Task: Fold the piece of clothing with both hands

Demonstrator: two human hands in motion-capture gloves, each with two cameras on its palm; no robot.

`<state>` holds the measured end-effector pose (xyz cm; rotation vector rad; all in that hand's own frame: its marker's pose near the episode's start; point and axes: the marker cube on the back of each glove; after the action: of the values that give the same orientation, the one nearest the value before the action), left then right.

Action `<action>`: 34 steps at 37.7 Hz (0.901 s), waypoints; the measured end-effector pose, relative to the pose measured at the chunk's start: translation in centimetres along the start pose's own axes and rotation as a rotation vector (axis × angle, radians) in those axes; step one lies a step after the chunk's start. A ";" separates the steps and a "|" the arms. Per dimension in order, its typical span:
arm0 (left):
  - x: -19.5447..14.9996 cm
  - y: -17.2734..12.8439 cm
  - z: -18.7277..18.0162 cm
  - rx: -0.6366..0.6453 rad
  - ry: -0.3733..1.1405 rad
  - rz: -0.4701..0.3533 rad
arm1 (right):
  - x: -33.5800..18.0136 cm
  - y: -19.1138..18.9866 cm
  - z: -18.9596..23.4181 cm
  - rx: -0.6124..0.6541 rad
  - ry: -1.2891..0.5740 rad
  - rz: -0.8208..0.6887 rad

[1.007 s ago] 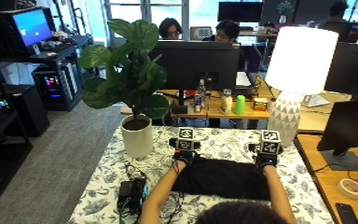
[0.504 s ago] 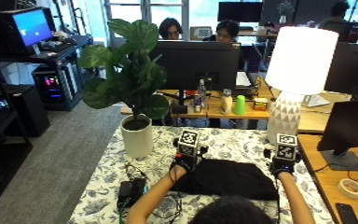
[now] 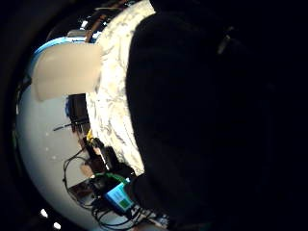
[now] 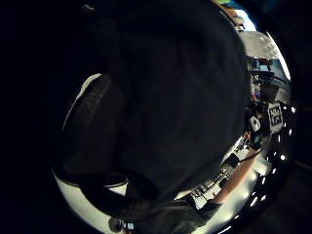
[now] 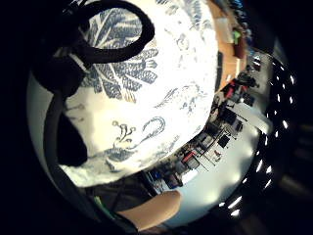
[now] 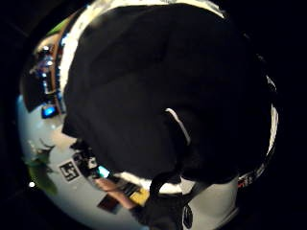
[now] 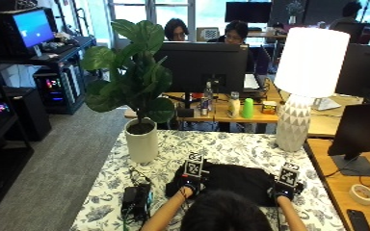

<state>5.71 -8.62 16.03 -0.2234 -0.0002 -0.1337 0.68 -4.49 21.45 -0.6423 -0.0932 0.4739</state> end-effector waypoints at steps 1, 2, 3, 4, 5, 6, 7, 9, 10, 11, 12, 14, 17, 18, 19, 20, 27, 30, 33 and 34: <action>-0.3 -0.4 0.6 -0.007 -0.019 -0.029 | 0.1 1.5 0.4 -0.054 0.017 0.069; -0.6 -0.7 1.1 -0.011 -0.034 -0.054 | 0.1 2.2 0.7 -0.075 0.027 0.135; -0.8 -0.9 1.5 -0.015 -0.043 -0.072 | -0.1 1.8 1.0 -0.044 0.026 0.167; -1.0 -1.0 1.8 -0.017 -0.046 -0.081 | -0.5 0.5 1.4 0.031 0.012 0.151; -1.0 -1.1 2.0 -0.015 -0.047 -0.085 | -1.2 -1.6 1.9 0.116 -0.007 0.099; -1.0 -1.2 2.1 -0.015 -0.046 -0.086 | -1.9 -3.8 2.4 0.184 -0.025 0.036; -0.9 -1.1 2.1 -0.021 -0.043 -0.084 | -2.6 -5.4 2.9 0.227 -0.039 -0.014; -0.8 -0.7 2.3 -0.062 -0.038 -0.091 | -3.2 -5.6 2.9 0.273 -0.059 -0.031; -0.8 -0.5 2.3 -0.082 -0.039 -0.102 | -3.1 -4.3 2.6 0.286 -0.069 -0.005; -0.9 -0.5 2.3 -0.091 -0.042 -0.114 | -2.9 -2.7 2.1 0.292 -0.078 0.028; -0.9 -0.5 2.3 -0.085 -0.045 -0.118 | -2.8 -1.3 1.8 0.283 -0.086 0.052; -0.9 -0.8 2.3 -0.058 -0.046 -0.105 | -2.9 0.5 1.8 0.192 -0.102 0.014; -0.7 -0.8 2.2 -0.058 -0.035 -0.069 | -3.9 1.1 2.6 0.003 -0.115 -0.167; -0.7 -0.8 2.2 -0.063 -0.032 -0.064 | -4.1 0.3 2.7 0.016 -0.114 -0.191; -0.7 -0.7 2.2 -0.069 -0.030 -0.062 | -4.4 -1.0 2.7 0.071 -0.112 -0.192; -0.7 -0.7 2.2 -0.078 -0.026 -0.059 | -4.6 -2.5 2.6 0.148 -0.110 -0.179; -1.1 -1.2 1.5 -0.045 -0.010 -0.040 | -4.7 -5.3 1.3 0.242 -0.194 -0.197; -0.8 -0.7 1.1 -0.120 0.063 0.037 | -4.1 -5.5 -0.4 0.225 -0.318 -0.193; -1.3 -0.5 0.0 -0.158 0.138 0.060 | -3.8 -7.0 -2.3 0.207 -0.442 -0.175; -1.5 -0.6 -0.5 -0.146 0.157 0.060 | -3.9 -6.9 -3.2 0.206 -0.489 -0.186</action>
<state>4.12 -9.07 15.66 -0.3582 0.1726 -0.0912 0.67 -12.81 23.20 -0.3011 -0.5556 0.4455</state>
